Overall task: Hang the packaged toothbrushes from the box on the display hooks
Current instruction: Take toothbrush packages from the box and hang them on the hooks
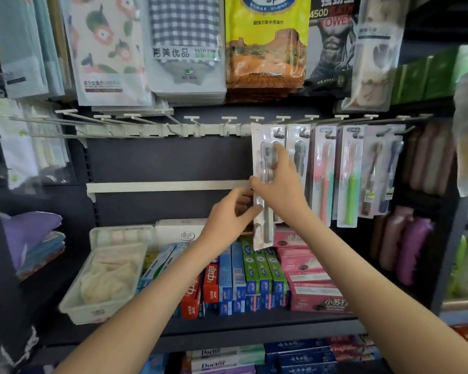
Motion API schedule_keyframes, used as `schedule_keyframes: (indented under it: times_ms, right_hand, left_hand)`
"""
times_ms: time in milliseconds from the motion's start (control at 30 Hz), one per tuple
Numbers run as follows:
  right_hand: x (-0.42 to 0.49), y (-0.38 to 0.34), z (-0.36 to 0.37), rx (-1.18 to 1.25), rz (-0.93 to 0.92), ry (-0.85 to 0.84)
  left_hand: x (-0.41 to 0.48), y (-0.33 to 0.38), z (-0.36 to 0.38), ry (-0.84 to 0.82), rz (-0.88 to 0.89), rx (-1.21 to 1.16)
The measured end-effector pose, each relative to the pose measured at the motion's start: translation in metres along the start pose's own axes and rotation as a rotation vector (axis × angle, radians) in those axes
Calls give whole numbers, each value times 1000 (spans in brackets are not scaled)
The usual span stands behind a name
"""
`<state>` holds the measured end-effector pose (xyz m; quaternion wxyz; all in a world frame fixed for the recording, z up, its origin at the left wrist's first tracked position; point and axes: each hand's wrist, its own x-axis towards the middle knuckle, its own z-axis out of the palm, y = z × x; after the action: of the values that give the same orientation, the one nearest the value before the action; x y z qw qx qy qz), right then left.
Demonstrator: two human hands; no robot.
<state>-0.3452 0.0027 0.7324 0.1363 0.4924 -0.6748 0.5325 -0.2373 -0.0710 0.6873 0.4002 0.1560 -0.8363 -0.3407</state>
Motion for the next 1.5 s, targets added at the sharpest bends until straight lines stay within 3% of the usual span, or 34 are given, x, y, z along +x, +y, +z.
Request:
schedule_keyframes:
  times_ms: [167, 300, 567, 767, 1067, 1333, 1500]
  right_hand:
    - [16, 22, -14, -251, -21, 17]
    - [25, 31, -15, -390, -33, -6]
    - [29, 33, -4, -508, -10, 61]
    - [37, 40, -8, -644, -26, 120]
    - [37, 37, -7, -616, -18, 126]
    - [34, 40, -15, -296, -171, 67]
    - [31, 30, -4, -383, -219, -16]
  left_hand:
    - [16, 6, -14, 225, 220, 519]
    - [34, 15, -25, 355, 264, 632]
    - [64, 17, -49, 367, 278, 859]
    - [76, 11, -64, 374, 266, 899]
    - [81, 4, -68, 390, 221, 977]
    - [81, -3, -72, 355, 246, 975]
    - [82, -4, -69, 360, 250, 953]
